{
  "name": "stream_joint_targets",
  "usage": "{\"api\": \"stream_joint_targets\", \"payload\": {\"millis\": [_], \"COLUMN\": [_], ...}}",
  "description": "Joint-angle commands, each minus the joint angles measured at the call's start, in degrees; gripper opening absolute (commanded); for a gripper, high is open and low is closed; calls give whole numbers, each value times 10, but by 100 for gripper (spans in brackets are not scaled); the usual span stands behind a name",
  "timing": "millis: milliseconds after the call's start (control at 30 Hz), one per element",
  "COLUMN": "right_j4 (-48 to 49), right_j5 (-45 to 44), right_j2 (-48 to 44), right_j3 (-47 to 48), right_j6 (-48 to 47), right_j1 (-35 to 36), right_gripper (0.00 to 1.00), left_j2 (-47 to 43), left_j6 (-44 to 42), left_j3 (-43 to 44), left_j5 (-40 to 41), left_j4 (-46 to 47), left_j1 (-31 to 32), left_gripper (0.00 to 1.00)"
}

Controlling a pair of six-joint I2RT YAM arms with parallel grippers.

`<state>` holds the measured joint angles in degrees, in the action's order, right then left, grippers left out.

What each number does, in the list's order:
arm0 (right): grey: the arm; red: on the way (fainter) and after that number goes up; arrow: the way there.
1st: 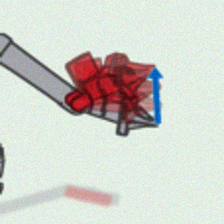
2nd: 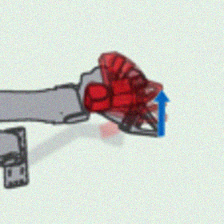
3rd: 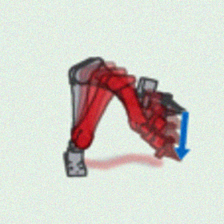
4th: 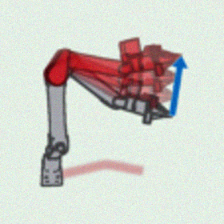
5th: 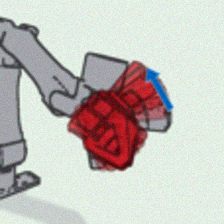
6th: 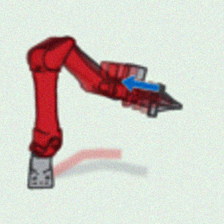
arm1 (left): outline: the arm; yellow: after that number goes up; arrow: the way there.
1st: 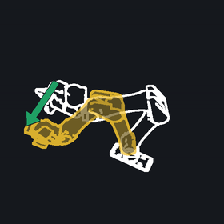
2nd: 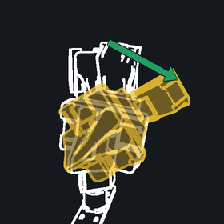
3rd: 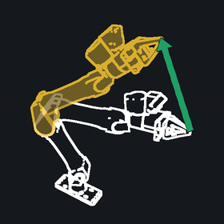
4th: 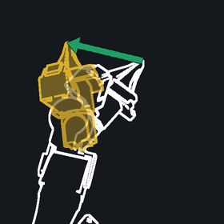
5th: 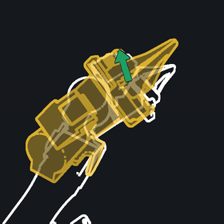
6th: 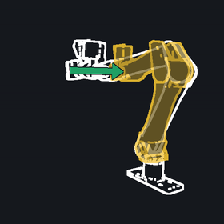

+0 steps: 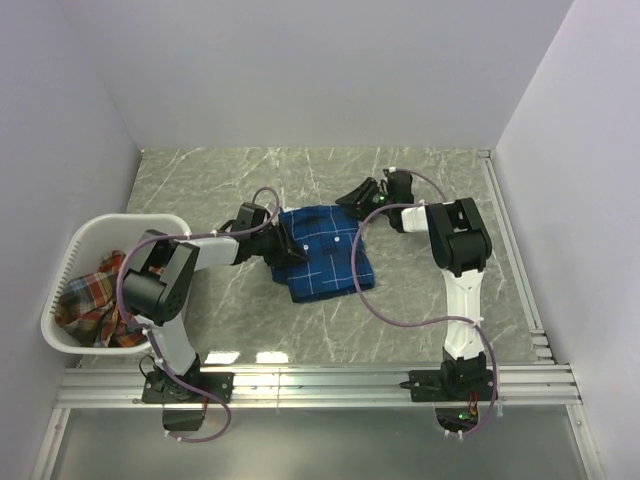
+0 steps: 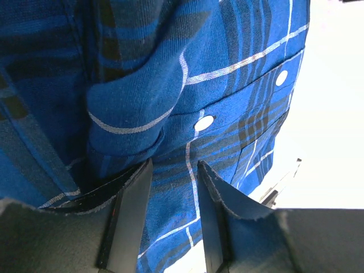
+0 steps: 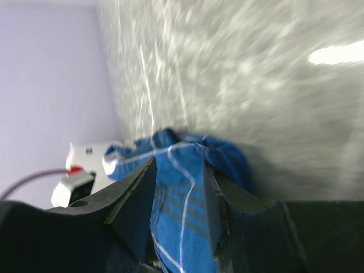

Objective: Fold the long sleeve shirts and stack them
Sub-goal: Fold the shirt

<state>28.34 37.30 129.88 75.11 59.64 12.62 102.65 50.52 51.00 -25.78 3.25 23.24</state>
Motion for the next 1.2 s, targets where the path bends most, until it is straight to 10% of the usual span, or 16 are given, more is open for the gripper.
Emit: {"api": "stream_joint_targets", "payload": {"millis": [0, 700, 1167], "right_j4": [13, -196, -276], "right_j5": [-43, 103, 160], "right_j2": [3, -273, -157], "right_j3": [23, -106, -66], "right_j6": [12, -207, -272], "right_j1": [-23, 113, 231], "right_gripper": [46, 45, 44], "left_j2": [9, -40, 109], "left_j6": [-14, -35, -71], "left_j3": [-41, 133, 228], "left_j5": [5, 62, 75], "left_j4": [-72, -48, -47], "left_j1": [-2, -51, -73], "left_gripper": [46, 43, 20]}}
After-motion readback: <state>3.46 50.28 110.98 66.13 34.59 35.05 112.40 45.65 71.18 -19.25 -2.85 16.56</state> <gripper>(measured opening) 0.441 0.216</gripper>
